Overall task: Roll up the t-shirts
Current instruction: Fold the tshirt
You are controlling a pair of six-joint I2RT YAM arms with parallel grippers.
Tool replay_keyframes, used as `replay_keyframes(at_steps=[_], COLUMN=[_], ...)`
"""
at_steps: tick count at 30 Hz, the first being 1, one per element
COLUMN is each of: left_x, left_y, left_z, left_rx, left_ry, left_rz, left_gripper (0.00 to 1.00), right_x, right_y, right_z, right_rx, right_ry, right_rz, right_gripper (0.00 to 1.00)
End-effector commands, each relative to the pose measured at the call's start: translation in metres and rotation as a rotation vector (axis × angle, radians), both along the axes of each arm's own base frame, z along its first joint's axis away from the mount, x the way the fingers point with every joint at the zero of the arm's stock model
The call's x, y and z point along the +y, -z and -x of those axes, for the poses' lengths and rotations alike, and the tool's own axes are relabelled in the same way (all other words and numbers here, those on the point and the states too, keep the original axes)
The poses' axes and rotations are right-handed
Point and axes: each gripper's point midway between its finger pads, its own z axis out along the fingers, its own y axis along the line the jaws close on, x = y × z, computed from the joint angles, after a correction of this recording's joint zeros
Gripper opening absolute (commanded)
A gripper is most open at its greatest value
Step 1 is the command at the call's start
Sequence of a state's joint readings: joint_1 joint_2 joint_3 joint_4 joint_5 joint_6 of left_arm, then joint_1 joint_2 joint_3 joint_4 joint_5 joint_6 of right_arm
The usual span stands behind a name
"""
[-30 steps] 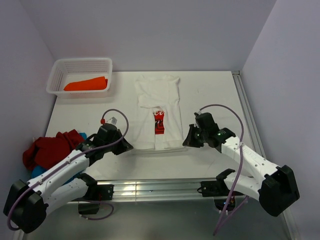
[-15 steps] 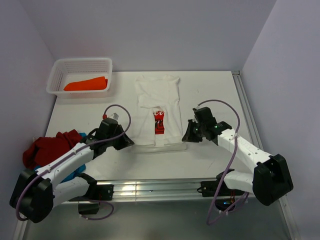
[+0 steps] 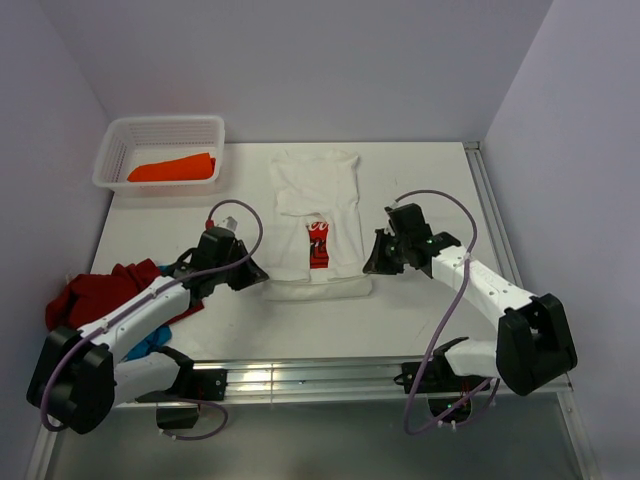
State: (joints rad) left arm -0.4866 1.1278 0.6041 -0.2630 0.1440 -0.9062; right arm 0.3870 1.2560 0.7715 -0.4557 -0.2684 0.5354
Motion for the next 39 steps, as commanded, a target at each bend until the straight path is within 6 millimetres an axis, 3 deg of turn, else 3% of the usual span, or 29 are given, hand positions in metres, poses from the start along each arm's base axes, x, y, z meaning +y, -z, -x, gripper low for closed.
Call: replay_keyframes(at_steps=[1, 24, 27, 35, 39], left_x=[-0.006, -0.006, -0.005, -0.001, -0.002], left_y=[-0.016, 0.011, 0.01, -0.017, -0.011], left_z=[-0.017, -0.038, -0.038, -0.046, -0.048], left_rx=[-0.066, -0.049, -0.051, -0.115, -0.104], left_ry=[0.019, 0.015, 0.014, -0.009, 0.002], left_rz=[0.02, -0.001, -0.001, -0.013, -0.025], left_gripper=[0.0, 0.0, 0.0, 0.0, 0.03], right_x=[0.004, 0.005, 0.006, 0.005, 0.005], right_y=[-0.017, 0.009, 0.007, -0.013, -0.005], right_z=[-0.022, -0.053, -0.055, -0.064, -0.067], right_rx=[-0.068, -0.021, -0.024, -0.065, -0.045], right_ry=[-0.006, 0.025, 0.027, 0.039, 0.045], right_rz=[-0.017, -0.007, -0.012, -0.011, -0.008], right_gripper=[0.0, 0.0, 0.0, 0.0, 0.0])
